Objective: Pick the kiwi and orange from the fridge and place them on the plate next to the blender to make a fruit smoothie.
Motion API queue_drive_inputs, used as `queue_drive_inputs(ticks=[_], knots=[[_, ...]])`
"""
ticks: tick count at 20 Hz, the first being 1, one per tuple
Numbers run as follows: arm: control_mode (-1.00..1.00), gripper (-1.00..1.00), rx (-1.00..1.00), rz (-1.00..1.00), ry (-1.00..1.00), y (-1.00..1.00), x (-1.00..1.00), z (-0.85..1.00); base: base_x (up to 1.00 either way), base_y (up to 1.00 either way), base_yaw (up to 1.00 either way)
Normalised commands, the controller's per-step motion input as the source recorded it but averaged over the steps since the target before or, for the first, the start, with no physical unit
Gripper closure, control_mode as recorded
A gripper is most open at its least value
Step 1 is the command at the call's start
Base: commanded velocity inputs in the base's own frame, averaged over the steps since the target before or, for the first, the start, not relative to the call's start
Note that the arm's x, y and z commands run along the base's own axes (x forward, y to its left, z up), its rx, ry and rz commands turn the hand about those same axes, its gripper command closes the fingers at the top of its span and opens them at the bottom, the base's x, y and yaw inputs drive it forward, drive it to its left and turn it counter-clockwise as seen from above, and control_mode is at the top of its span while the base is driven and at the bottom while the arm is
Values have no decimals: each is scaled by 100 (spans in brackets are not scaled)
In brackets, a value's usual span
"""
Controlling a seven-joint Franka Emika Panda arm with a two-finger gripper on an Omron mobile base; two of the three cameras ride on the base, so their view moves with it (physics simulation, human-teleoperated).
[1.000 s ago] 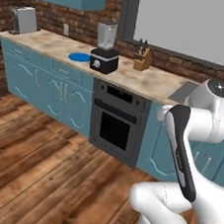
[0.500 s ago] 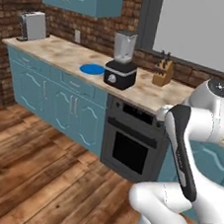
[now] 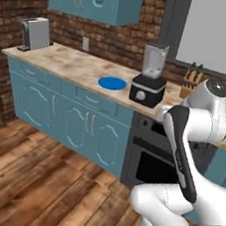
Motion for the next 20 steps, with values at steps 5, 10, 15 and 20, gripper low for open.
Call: queue_drive_inputs(ticks=[5, 10, 15, 20], knots=[[100, 100, 0, 0, 0, 0, 0, 0, 100, 100, -38], [100, 100, 0, 0, 0, 0, 0, 0, 100, 100, -42], [100, 100, 0, 0, 0, 0, 0, 0, 100, 100, -45], [100, 100, 0, 0, 0, 0, 0, 0, 100, 100, -52]])
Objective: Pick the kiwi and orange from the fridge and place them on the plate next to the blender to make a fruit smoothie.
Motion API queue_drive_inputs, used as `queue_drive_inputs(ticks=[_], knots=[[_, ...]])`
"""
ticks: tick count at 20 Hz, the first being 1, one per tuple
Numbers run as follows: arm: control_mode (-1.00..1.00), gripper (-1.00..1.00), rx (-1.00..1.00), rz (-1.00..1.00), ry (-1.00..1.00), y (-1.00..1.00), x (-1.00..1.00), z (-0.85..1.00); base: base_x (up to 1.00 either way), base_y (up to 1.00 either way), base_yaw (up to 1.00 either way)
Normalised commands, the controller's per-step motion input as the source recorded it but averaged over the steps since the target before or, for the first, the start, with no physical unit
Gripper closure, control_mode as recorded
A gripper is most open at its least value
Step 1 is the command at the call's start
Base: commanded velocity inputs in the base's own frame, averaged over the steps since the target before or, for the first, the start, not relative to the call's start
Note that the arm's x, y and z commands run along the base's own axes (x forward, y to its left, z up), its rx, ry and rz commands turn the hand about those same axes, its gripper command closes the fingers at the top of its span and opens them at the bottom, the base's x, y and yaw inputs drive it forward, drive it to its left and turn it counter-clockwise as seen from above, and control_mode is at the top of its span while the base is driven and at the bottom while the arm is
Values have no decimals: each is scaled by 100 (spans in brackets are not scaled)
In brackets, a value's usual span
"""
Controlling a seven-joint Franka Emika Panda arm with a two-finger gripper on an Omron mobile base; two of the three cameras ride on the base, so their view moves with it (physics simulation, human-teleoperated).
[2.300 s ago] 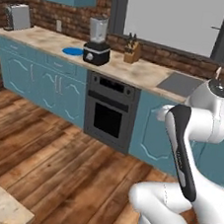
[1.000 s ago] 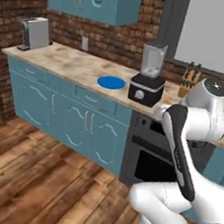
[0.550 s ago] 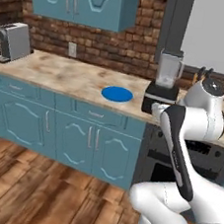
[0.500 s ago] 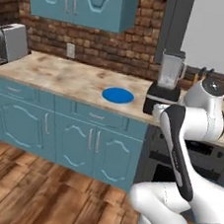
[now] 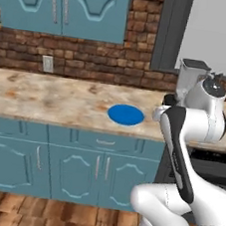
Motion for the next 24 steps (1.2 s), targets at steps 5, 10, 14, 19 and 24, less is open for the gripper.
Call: queue_drive_inputs(ticks=[5, 10, 14, 19, 24], knots=[[100, 100, 0, 0, 0, 0, 0, 0, 100, 100, -57], [100, 100, 0, 0, 0, 0, 0, 0, 78, 40, -48], [-100, 100, -3, 0, 5, -1, 44, -40, 10, 0, 0], [-100, 100, -6, 0, 25, 1, 78, -100, 0, 0, 0], [-100, 100, -1, 0, 14, 1, 77, -88, 0, 0, 0]])
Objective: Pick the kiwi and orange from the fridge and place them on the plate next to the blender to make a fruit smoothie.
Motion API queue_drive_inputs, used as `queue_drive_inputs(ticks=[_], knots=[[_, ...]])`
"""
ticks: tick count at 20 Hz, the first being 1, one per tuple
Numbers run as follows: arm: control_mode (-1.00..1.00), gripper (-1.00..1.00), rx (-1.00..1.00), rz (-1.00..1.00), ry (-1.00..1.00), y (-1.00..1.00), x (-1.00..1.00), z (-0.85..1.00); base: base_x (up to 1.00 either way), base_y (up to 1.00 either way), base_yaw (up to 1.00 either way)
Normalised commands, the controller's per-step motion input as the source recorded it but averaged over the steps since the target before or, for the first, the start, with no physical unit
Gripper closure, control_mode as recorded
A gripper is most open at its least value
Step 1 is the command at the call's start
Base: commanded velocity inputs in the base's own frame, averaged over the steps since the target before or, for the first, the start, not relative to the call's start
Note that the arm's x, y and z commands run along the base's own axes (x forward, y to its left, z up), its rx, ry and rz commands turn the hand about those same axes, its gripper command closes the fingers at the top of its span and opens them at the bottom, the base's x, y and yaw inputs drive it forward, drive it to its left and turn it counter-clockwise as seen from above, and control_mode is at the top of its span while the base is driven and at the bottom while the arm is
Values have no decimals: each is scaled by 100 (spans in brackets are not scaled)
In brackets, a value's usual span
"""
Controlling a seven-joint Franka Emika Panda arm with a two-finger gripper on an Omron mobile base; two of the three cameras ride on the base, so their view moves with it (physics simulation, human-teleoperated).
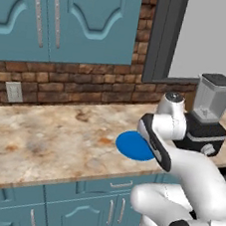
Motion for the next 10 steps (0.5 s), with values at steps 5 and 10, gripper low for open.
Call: queue_drive_inputs(ticks=[5, 10], knots=[[-100, 100, 0, 0, 7, 3, 71, -61, 0, 0, 0], [-100, 100, 0, 0, 10, 2, 50, -71, 0, 0, 0]])
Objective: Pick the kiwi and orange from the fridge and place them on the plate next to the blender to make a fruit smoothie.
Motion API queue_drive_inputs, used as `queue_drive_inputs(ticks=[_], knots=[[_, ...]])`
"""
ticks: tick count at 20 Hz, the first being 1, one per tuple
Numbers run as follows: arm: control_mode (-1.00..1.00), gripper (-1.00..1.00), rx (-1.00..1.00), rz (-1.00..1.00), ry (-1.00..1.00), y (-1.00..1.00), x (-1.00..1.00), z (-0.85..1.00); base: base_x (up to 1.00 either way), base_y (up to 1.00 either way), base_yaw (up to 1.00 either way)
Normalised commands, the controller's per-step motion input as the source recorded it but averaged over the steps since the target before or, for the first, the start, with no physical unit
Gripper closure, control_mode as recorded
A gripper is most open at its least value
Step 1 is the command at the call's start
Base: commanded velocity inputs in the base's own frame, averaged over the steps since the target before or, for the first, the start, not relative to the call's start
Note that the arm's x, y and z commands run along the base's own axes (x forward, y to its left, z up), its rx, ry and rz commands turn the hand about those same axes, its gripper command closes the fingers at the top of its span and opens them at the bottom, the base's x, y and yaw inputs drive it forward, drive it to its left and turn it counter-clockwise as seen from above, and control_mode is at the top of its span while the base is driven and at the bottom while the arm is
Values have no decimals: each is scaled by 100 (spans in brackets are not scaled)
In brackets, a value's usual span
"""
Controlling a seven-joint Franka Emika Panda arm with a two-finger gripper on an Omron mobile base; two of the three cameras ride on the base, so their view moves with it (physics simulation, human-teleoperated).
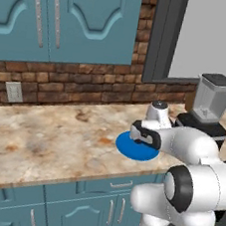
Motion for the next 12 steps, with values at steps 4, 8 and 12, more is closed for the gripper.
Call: queue_drive_inputs(ticks=[4, 8, 12], knots=[[-100, 100, 0, 0, 2, 11, 61, -70, 0, 0, 0], [-100, -100, 0, -2, -1, 5, 55, -26, 0, 0, 0], [-100, -100, 0, -5, 0, 21, 5, 0, 0, 0, 0]])
